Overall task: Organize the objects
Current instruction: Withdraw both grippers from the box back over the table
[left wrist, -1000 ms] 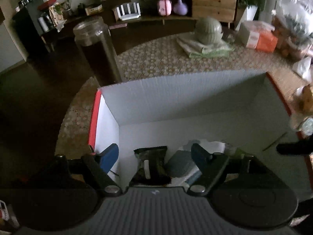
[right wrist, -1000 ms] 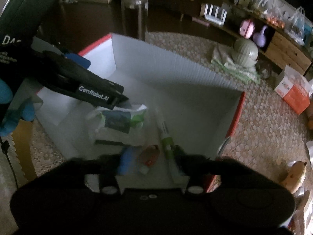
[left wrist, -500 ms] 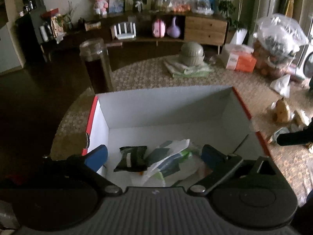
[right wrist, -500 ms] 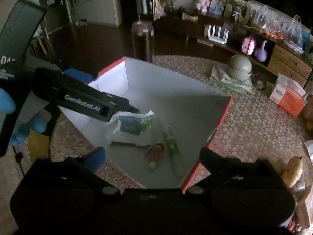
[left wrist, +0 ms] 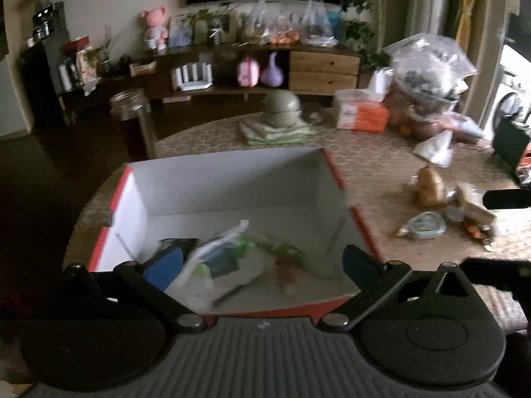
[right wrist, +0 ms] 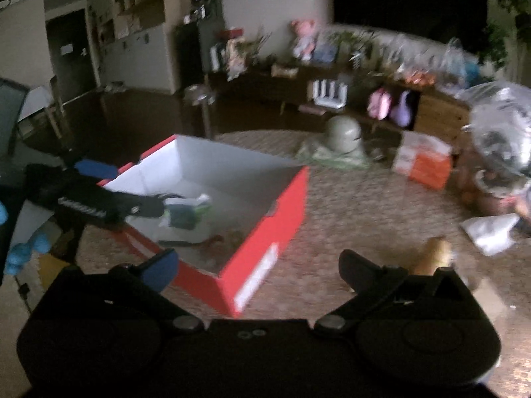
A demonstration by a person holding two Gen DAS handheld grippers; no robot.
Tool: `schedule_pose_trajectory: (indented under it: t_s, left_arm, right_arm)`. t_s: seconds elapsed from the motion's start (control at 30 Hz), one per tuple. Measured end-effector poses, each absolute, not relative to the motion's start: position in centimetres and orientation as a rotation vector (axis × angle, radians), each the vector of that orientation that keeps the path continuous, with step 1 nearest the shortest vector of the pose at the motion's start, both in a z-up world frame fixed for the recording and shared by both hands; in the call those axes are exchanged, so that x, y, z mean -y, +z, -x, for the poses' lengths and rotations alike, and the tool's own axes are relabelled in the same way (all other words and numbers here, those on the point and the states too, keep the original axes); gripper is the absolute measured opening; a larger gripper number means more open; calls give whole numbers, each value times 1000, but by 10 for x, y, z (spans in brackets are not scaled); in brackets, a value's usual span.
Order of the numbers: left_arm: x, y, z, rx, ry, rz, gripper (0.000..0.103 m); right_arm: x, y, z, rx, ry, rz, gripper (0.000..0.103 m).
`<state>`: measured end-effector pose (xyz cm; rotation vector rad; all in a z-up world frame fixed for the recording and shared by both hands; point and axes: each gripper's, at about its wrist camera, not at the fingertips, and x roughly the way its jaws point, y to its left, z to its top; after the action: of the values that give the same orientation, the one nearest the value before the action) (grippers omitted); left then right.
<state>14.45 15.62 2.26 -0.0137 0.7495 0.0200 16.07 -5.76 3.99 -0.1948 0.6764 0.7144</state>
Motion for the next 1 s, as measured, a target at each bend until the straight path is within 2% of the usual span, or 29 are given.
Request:
schedule_pose_trajectory:
  t_s: [0.47, 0.8, 1.0]
  left_arm:
    - [-40, 1, -146, -729, -137, 3, 103]
    - [61, -28, -182, -744, -261, -185, 103]
    - [85, -59, -215, -760, -299, -286, 103]
  right_arm:
    - [202, 5, -148, -651, 455, 187, 102]
    - [279, -27, -165, -693, 339, 183, 100]
    - [295, -43, -182, -736, 328, 167, 98]
